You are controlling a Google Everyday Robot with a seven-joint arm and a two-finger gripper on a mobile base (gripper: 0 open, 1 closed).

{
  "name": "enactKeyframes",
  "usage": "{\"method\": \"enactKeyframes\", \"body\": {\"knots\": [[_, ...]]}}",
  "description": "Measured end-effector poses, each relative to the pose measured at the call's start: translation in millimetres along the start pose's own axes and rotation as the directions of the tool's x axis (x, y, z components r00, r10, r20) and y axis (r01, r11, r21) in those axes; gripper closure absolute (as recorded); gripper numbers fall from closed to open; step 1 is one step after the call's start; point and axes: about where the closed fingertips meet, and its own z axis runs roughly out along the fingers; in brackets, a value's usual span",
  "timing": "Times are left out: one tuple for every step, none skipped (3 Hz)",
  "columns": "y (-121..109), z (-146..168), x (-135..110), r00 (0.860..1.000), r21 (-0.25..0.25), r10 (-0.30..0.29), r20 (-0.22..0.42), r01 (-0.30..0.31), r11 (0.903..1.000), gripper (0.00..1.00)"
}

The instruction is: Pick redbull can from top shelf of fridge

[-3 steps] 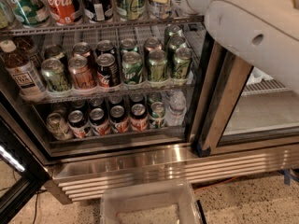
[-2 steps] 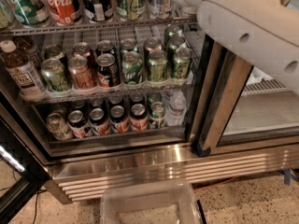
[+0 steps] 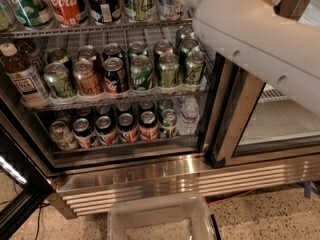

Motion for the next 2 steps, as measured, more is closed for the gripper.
{"method": "enactKeyframes", "body": {"knots": [[-1.3,-1.0,-3.5,1.0,0.005,0.001,-0.003,-0.001,1.0,0.69],[-2.3,-4.3,-3.1,1.0,0.016,-0.004,-0.014,0.004,0.9999,0.76]]}}
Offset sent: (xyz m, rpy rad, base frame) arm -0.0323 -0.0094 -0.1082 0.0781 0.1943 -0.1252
